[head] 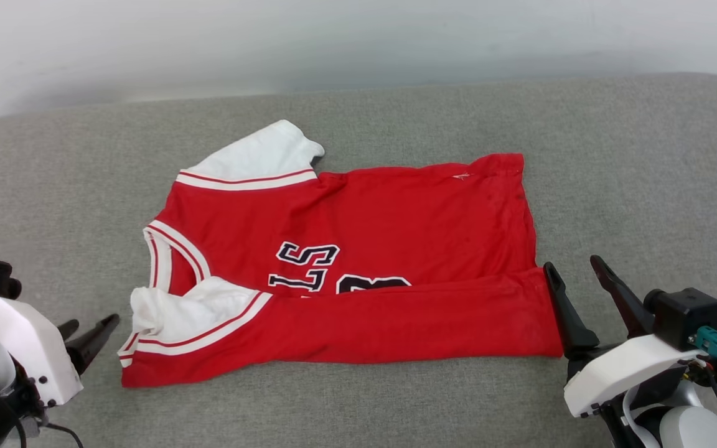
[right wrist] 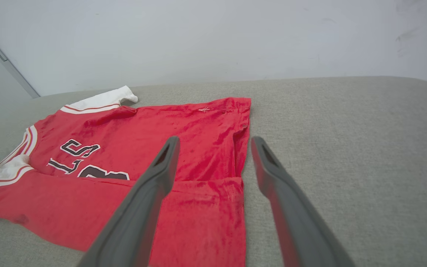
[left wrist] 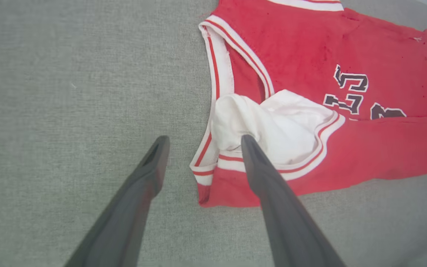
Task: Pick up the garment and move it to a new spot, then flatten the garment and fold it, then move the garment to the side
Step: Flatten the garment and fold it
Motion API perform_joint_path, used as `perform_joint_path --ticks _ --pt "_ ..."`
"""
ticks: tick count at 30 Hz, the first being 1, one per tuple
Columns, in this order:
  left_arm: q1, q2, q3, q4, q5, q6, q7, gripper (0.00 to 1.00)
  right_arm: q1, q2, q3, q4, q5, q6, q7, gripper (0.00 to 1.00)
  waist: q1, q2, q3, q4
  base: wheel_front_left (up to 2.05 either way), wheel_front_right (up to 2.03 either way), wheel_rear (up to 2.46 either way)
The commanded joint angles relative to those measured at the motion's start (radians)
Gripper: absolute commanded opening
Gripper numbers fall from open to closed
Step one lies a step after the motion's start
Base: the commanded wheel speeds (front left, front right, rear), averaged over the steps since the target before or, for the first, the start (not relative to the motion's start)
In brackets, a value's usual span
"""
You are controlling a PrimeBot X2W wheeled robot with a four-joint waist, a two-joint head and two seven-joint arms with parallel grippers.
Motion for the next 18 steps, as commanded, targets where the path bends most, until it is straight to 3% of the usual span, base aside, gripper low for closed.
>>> perform_joint_path --ticks 1,8,16,17,18 --pt "0.015 0.01 -0.002 -0.018 -0.022 0.023 0.047 1.0 0.004 0.009 0.001 -0.016 -0.007 -0.001 0.005 1.0 0.0 0.0 0.025 -0.016 0.0 0.0 0.0" --pt "0.021 -0.009 -0.031 0.011 -0.059 0.067 0.132 1.0 -0.019 0.023 0.012 -0.031 -0.01 -0.001 0.012 1.0 0.0 0.0 0.075 -0.048 0.0 0.0 0.0" --pt "0.017 -0.075 -0.115 0.122 -0.074 0.055 0.214 1.0 -0.04 0.026 0.017 -0.021 0.0 -0.001 0.02 1.0 0.0 0.0 0.101 -0.065 0.0 0.0 0.0" --pt "0.022 -0.088 -0.127 0.13 -0.082 0.05 0.228 0.42 -0.04 0.026 0.012 -0.022 0.001 0.0 0.02 1.0 0.0 0.0 0.102 -0.065 0.0 0.0 0.0" --pt "0.024 -0.098 -0.138 0.134 -0.085 0.048 0.239 0.0 -0.041 0.024 0.006 -0.022 0.002 -0.001 0.024 1.0 0.0 0.0 0.103 -0.065 0.0 0.0 0.0"
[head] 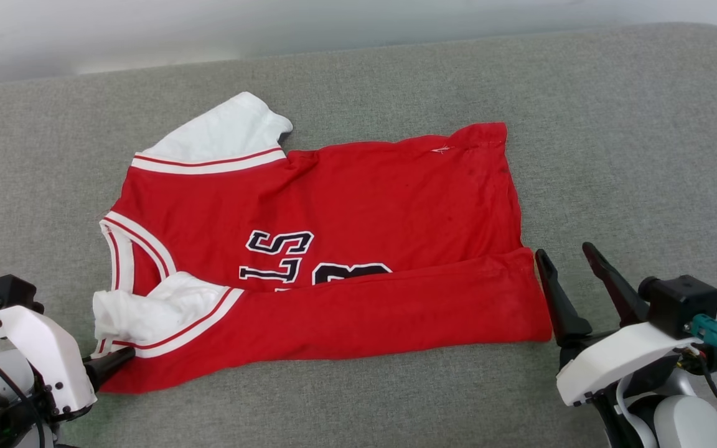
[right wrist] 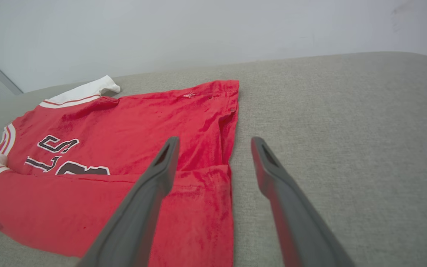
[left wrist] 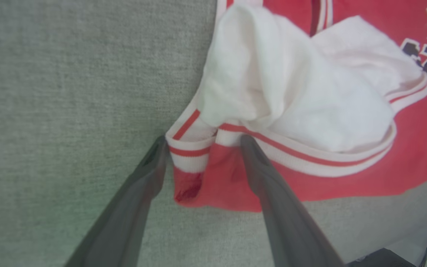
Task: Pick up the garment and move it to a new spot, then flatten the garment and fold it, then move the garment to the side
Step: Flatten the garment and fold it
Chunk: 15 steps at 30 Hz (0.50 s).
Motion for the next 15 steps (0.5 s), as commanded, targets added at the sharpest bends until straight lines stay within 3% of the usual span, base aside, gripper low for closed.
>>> perform_joint_path --ticks 1,7,10,15 --pt "0.043 -0.061 -0.062 0.03 -0.006 -0.004 0.036 0.0 -0.01 0.001 -0.007 0.0 0.002 0.0 0.003 1.0 0.0001 -0.0001 0.002 0.0 0.0 0.0 0.0" --pt "0.014 -0.09 -0.071 0.035 -0.012 -0.042 0.022 0.0 -0.014 -0.015 -0.042 -0.007 0.032 0.0 0.049 1.0 0.0001 -0.0001 -0.001 0.009 0.0 0.0 0.0" --pt "-0.018 -0.075 -0.052 0.028 0.01 -0.049 -0.015 0.0 -0.013 -0.029 -0.052 0.002 0.059 0.0 0.1 1.0 0.0001 -0.0001 -0.013 0.016 0.0 0.0 0.0" --pt "-0.037 -0.031 -0.015 -0.025 0.051 -0.035 -0.076 0.0 -0.001 -0.074 -0.041 0.015 0.123 0.0 0.311 1.0 0.0001 -0.0001 -0.037 0.022 0.0 0.0 0.0"
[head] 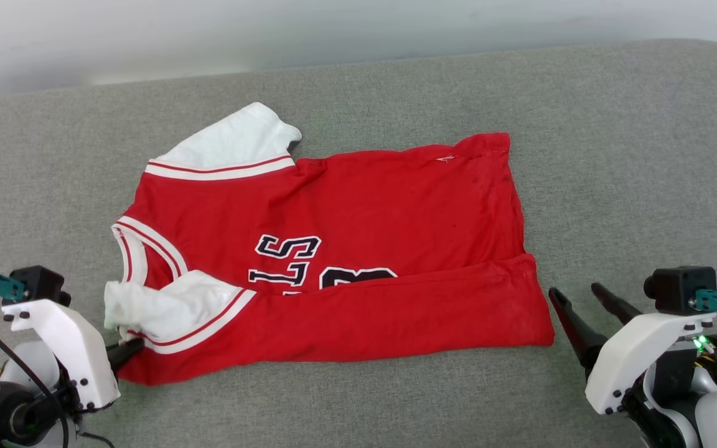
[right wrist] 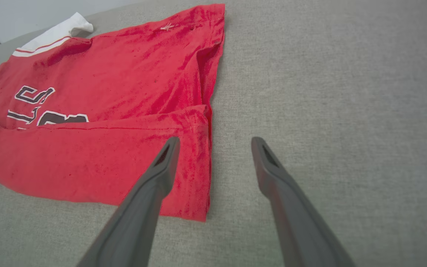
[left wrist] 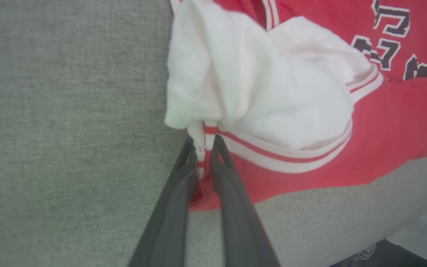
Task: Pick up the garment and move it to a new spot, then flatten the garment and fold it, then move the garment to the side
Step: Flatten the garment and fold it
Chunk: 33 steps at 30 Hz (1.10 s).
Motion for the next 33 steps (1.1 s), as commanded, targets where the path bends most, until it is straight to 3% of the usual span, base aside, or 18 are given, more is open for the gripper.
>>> perform_joint_path --ticks 1,8,19,20,21,22,33 --pt "-0.001 0.006 0.008 -0.021 0.01 0.008 -0.014 0.0 0.001 -0.015 0.007 -0.005 0.024 0.0 0.05 1.0 0.0 -0.0001 -0.008 0.003 0.0 0.0 0.0" --pt "0.015 0.036 0.025 -0.145 0.044 0.044 -0.047 0.0 -0.037 -0.063 0.062 -0.01 0.071 0.0 0.259 1.0 0.0 -0.0001 0.005 0.025 0.0 0.0 0.0" --pt "0.016 0.016 0.028 -0.195 0.048 0.064 -0.07 0.0 -0.122 -0.059 0.19 0.203 0.128 0.0 0.362 1.0 0.0 -0.0001 0.051 0.05 0.0 0.0 0.0" --pt "0.021 0.014 0.029 -0.193 0.043 0.068 -0.067 0.0 -0.123 -0.055 0.202 0.217 0.14 0.0 0.366 0.76 0.0 -0.0001 0.053 0.051 0.0 0.0 0.0" --pt "0.024 0.014 0.028 -0.193 0.041 0.069 -0.066 0.0 -0.125 -0.055 0.214 0.228 0.146 0.001 0.368 0.3 0.0 -0.0001 0.054 0.051 0.0 0.0 0.0" --pt "0.024 0.011 0.029 -0.194 0.037 0.069 -0.066 0.0 -0.129 -0.055 0.221 0.237 0.154 0.001 0.362 0.0 0.0 -0.0001 0.055 0.051 0.0 0.0 0.0" --pt "0.065 -0.007 0.038 -0.181 0.029 0.074 -0.106 0.0 -0.152 -0.112 0.18 0.202 0.165 -0.001 0.296 0.0 0.0 -0.0001 0.0 0.053 0.0 0.0 0.0"
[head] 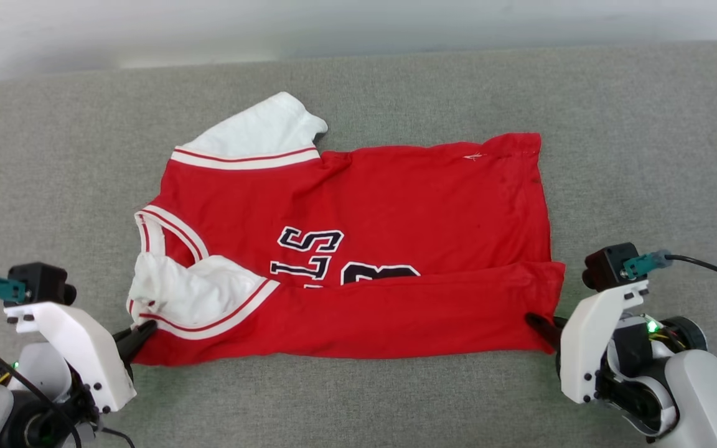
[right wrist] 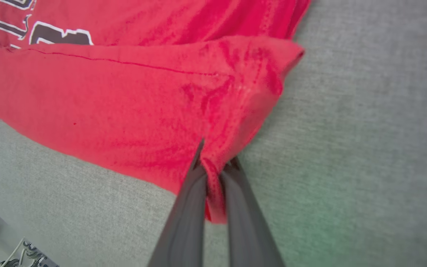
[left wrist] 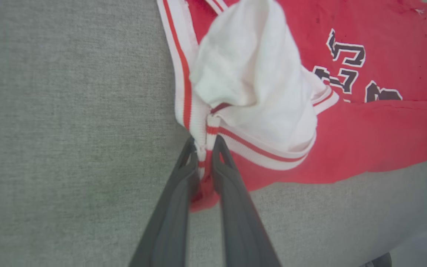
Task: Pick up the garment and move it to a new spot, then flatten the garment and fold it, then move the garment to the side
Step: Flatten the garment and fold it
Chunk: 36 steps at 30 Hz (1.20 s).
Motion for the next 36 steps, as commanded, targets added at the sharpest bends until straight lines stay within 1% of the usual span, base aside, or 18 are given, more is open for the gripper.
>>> perform_joint_path --ticks 1,5,9,15,20,23,24,25,26,27,28,30,31,34,36 --pt "0.021 -0.004 0.003 0.001 -0.001 0.004 -0.01 0.0 0.025 -0.017 -0.008 -0.012 -0.001 -0.001 -0.002 0.0 -0.0001 0.0 -0.031 0.002 0.0 0.0 0.0" --pt "0.07 0.001 0.012 -0.005 -0.001 0.014 -0.035 0.0 0.071 -0.024 -0.012 -0.067 -0.004 -0.001 0.011 0.0 -0.0001 0.0 -0.088 0.002 0.0 0.0 0.0" --pt "0.13 0.013 0.023 -0.026 -0.008 0.035 -0.045 0.0 0.135 -0.033 -0.024 -0.127 -0.003 -0.001 0.036 0.0 -0.0001 0.0 -0.14 0.005 0.0 0.0 0.0" --pt "0.242 0.019 0.039 -0.042 -0.04 0.073 -0.042 0.0 0.274 -0.019 -0.063 -0.22 -0.014 -0.001 0.075 0.0 -0.0001 0.0 -0.195 0.01 0.0 0.0 0.0" --pt "0.321 -0.016 0.044 -0.019 -0.087 0.085 -0.048 0.0 0.384 0.019 -0.117 -0.257 -0.024 -0.001 0.097 0.0 -0.0001 0.0 -0.205 0.012 0.0 0.0 0.0" --pt "0.324 -0.05 0.033 0.007 -0.097 0.063 -0.065 0.0 0.421 0.047 -0.138 -0.25 -0.036 -0.001 0.085 0.0 -0.0001 0.0 -0.196 0.013 0.0 0.0 0.0" --pt "0.319 -0.062 0.025 0.021 -0.098 0.055 -0.069 0.0 0.432 0.056 -0.141 -0.242 -0.036 -0.001 0.08 0.35 -0.0001 0.0 -0.193 0.013 0.0 0.0 0.0" --pt "0.31 -0.077 0.018 0.032 -0.1 0.045 -0.074 0.36 0.438 0.062 -0.143 -0.234 -0.04 -0.001 0.07 1.0 -0.0001 0.0 -0.19 0.014 0.0 0.0 0.0" --pt "0.298 -0.089 0.013 0.042 -0.098 0.038 -0.081 1.0 0.44 0.072 -0.146 -0.225 -0.039 -0.001 0.051 1.0 -0.0001 0.0 -0.187 0.015 0.0 0.0 0.0" --pt "0.288 -0.096 0.008 0.055 -0.092 0.03 -0.089 1.0 0.437 0.079 -0.145 -0.218 -0.038 -0.001 0.029 1.0 -0.0001 0.0 -0.184 0.015 0.0 0.0 0.0" --pt "0.28 -0.104 0.007 0.068 -0.088 0.021 -0.1 1.0 0.432 0.073 -0.139 -0.216 -0.053 -0.001 0.0 1.0 -0.0001 0.0 -0.182 0.015 0.0 0.0 0.0" --pt "0.259 -0.112 0.005 0.081 -0.064 0.006 -0.133 1.0 0.413 0.065 -0.115 -0.223 -0.066 -0.001 -0.088 1.0 -0.0001 0.0 -0.18 0.013 0.0 0.0 0.0" --pt "0.259 -0.112 0.005 0.081 -0.064 0.006 -0.133 1.0 0.413 0.065 -0.115 -0.223 -0.066 -0.001 -0.088 1.0 -0.0001 0.0 -0.18 0.013 0.0 0.0 0.0" --pt "0.224 -0.1 0.008 0.083 -0.001 -0.002 -0.199 1.0 0.385 0.057 -0.101 -0.235 -0.101 -0.001 -0.28 1.0 -0.0001 0.0 -0.178 0.009 0.0 0.0 0.0" --pt "0.2 -0.097 0.009 0.077 0.038 -0.009 -0.244 1.0 0.365 0.069 -0.109 -0.232 -0.121 -0.001 -0.388 1.0 -0.0001 0.0 -0.18 0.005 0.0 0.0 0.0"
